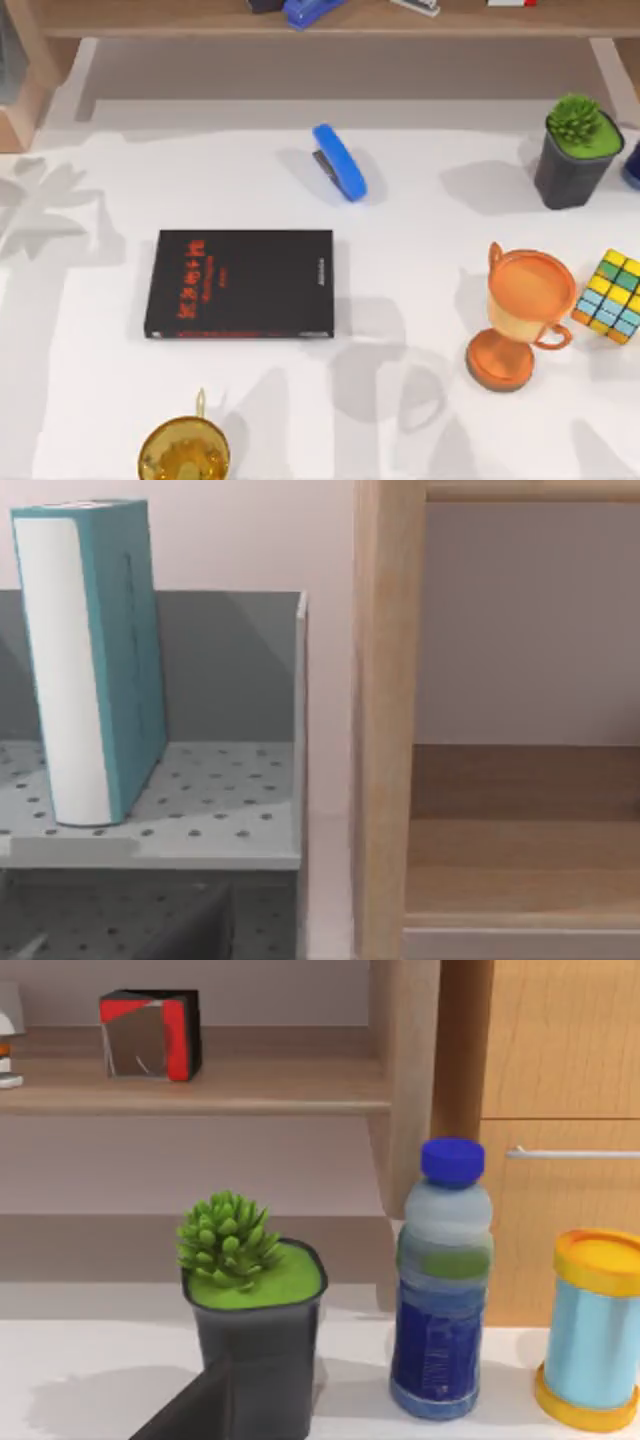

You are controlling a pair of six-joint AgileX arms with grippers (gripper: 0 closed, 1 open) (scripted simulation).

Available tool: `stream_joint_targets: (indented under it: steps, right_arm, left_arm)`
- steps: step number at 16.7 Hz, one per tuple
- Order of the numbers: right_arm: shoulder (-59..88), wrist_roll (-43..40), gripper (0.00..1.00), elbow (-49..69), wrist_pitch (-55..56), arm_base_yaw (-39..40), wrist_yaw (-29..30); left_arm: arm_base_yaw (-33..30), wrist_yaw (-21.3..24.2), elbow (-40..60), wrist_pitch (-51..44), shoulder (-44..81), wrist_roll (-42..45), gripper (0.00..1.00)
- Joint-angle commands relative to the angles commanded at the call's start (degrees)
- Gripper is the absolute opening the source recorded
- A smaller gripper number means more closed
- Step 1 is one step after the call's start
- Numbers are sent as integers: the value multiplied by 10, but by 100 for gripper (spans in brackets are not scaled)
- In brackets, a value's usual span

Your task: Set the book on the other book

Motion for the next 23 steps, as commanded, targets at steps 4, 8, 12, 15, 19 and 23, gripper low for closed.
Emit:
stream_joint_targets:
  steps: [4, 8, 12, 15, 19, 23]
  right_arm:
    - [0, 0, 100, 0, 0, 0, 0]
    - [0, 0, 100, 0, 0, 0, 0]
    - [0, 0, 100, 0, 0, 0, 0]
    - [0, 0, 100, 0, 0, 0, 0]
    - [0, 0, 100, 0, 0, 0, 0]
    - [0, 0, 100, 0, 0, 0, 0]
  left_arm:
    - [47, 52, 165, 67, 255, 0, 100]
    - [91, 101, 319, 129, 491, 0, 100]
    - [126, 139, 442, 180, 668, 0, 100]
    - [143, 158, 503, 205, 747, 0, 100]
    - [150, 166, 526, 214, 775, 0, 100]
    - [147, 164, 525, 212, 775, 0, 100]
